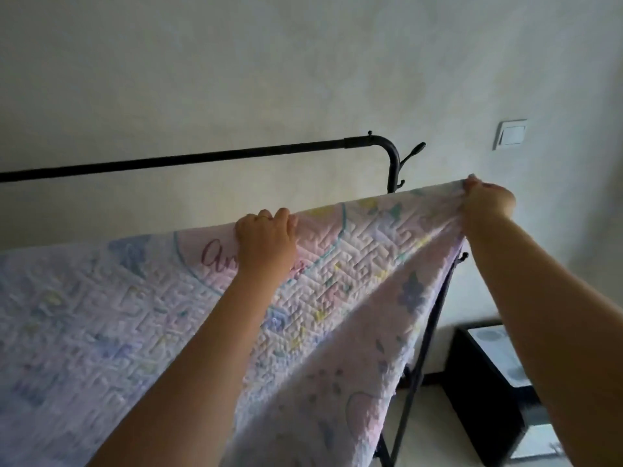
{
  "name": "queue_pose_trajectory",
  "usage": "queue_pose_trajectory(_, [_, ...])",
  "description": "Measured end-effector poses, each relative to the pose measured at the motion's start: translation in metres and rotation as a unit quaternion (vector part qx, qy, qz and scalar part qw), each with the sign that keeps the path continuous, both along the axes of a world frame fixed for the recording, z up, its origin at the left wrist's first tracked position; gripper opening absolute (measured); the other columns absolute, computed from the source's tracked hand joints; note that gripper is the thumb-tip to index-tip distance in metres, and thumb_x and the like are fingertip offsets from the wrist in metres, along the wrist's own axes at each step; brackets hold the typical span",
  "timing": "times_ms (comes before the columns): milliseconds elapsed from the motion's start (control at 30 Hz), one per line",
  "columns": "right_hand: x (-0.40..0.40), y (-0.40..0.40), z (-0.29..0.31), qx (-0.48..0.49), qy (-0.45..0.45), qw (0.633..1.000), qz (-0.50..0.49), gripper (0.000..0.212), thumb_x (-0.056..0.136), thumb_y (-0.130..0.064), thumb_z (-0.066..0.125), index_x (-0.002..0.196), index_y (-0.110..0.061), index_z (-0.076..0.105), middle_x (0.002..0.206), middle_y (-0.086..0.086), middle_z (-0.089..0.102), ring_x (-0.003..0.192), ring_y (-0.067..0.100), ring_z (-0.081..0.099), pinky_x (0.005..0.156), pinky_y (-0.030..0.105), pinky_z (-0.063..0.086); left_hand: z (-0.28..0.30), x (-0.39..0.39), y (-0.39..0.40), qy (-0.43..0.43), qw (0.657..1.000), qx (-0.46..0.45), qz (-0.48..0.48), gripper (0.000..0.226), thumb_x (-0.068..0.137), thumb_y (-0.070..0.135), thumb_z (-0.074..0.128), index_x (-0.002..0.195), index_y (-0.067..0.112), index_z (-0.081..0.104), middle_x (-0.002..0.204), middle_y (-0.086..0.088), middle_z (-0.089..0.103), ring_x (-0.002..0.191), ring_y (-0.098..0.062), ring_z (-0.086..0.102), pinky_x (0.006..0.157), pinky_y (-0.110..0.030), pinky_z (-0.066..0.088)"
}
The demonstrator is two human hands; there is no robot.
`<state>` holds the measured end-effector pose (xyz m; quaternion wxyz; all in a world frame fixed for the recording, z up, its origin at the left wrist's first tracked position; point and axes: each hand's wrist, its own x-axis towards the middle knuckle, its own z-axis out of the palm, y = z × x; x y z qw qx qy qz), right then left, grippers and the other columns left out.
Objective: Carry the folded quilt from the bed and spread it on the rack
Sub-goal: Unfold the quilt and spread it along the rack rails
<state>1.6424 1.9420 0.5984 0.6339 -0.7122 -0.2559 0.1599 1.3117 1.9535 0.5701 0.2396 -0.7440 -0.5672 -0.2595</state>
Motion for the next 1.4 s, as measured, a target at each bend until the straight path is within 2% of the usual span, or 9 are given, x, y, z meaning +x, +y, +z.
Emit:
queue_pose_trajectory(133, [0.016, -0.007, -0.018, -0.016, 0.014, 0.998, 0.064, 0.047, 0.090, -0.045, 0.054, 0.116, -0.007, 0.066, 0.110, 0.015, 0.069, 0.103, 0.034, 0.065, 0.087, 0.037, 0.053, 0.007, 0.006, 0.006, 0.023, 0.999, -0.037, 0.002, 0.039, 0.101, 0.039, 0.026, 0.111, 0.016, 0.055, 0.101, -0.018, 0.063, 0.093, -0.038, 0.057, 0.078, -0.040, 0.041])
queue_pose_trajectory(267, [0.007, -0.018, -0.038, -0.044, -0.040, 0.993, 0.098, 0.050, 0.091, -0.052, 0.049, 0.092, -0.006, 0.066, 0.069, 0.009, 0.057, 0.067, 0.028, 0.054, 0.065, 0.034, 0.043, 0.011, 0.003, 0.014, -0.018, 0.997, -0.067, 0.023, 0.030, 0.101, 0.034, 0.036, 0.111, 0.023, 0.062, 0.106, -0.018, 0.065, 0.099, -0.040, 0.057, 0.083, -0.040, 0.039])
queue_pose_trajectory(367, [0.003, -0.026, -0.066, -0.029, -0.031, 0.991, 0.124, 0.047, 0.086, -0.058, 0.056, 0.069, -0.014, 0.051, 0.062, 0.001, 0.049, 0.056, 0.018, 0.046, 0.052, 0.029, 0.035, 0.012, 0.004, 0.017, -0.043, 0.997, -0.062, 0.023, 0.030, 0.100, 0.034, 0.039, 0.111, 0.024, 0.065, 0.107, -0.016, 0.067, 0.098, -0.039, 0.059, 0.082, -0.039, 0.038])
queue_pose_trajectory(500, [0.000, -0.034, -0.111, -0.092, -0.047, 0.976, 0.190, 0.042, 0.085, -0.040, 0.067, 0.110, -0.007, 0.062, 0.093, 0.009, 0.063, 0.079, 0.027, 0.058, 0.067, 0.034, 0.044, 0.007, 0.024, 0.006, -0.040, 0.997, -0.006, -0.066, 0.028, 0.094, 0.034, 0.051, 0.116, 0.025, 0.066, 0.107, -0.011, 0.069, 0.092, -0.035, 0.062, 0.079, -0.038, 0.041])
queue_pose_trajectory(767, [0.014, -0.035, -0.095, 0.013, -0.029, 0.990, 0.137, 0.024, 0.093, -0.037, 0.054, 0.092, -0.015, 0.066, 0.080, 0.007, 0.065, 0.073, 0.024, 0.059, 0.069, 0.032, 0.048, 0.008, 0.048, 0.011, -0.105, 0.984, 0.012, -0.141, 0.022, 0.091, 0.030, 0.059, 0.102, 0.019, 0.074, 0.093, -0.010, 0.074, 0.083, -0.032, 0.066, 0.074, -0.040, 0.049])
queue_pose_trajectory(867, [0.024, -0.029, -0.071, 0.053, -0.020, 0.993, 0.100, 0.029, 0.092, -0.040, 0.055, 0.074, -0.017, 0.059, 0.062, -0.003, 0.055, 0.056, 0.012, 0.049, 0.046, 0.015, 0.040, 0.017, 0.059, 0.019, -0.104, 0.992, -0.014, -0.069, 0.026, 0.095, 0.034, 0.052, 0.088, 0.018, 0.071, 0.089, -0.010, 0.073, 0.084, -0.033, 0.064, 0.072, -0.033, 0.037])
queue_pose_trajectory(967, [0.032, -0.022, -0.062, 0.035, -0.003, 0.993, 0.115, 0.039, 0.087, -0.047, 0.060, 0.060, -0.018, 0.056, 0.059, -0.002, 0.054, 0.056, 0.014, 0.050, 0.051, 0.023, 0.038, 0.035, 0.074, 0.033, -0.126, 0.983, -0.120, 0.060, 0.028, 0.098, 0.032, 0.043, 0.099, 0.017, 0.067, 0.104, -0.010, 0.069, 0.099, -0.032, 0.060, 0.080, -0.035, 0.033])
queue_pose_trajectory(1233, [0.035, -0.021, -0.101, 0.019, -0.001, 0.985, 0.170, 0.059, 0.085, -0.058, 0.056, 0.091, 0.000, 0.064, 0.073, 0.006, 0.058, 0.068, 0.020, 0.049, 0.064, 0.032, 0.038, 0.002, 0.110, 0.008, -0.006, 0.994, 0.039, -0.106, 0.037, 0.094, 0.048, 0.046, 0.111, 0.020, 0.065, 0.097, -0.005, 0.071, 0.087, -0.030, 0.063, 0.076, -0.037, 0.039])
queue_pose_trajectory(1400, [0.036, -0.030, -0.148, -0.137, -0.044, 0.948, 0.285, 0.047, 0.076, -0.033, 0.079, 0.108, -0.001, 0.065, 0.088, 0.006, 0.067, 0.077, 0.021, 0.062, 0.067, 0.029, 0.049, -0.008, 0.116, 0.006, -0.004, 0.996, 0.049, -0.074, 0.029, 0.097, 0.037, 0.043, 0.118, 0.024, 0.060, 0.098, -0.005, 0.069, 0.088, -0.031, 0.059, 0.078, -0.037, 0.034])
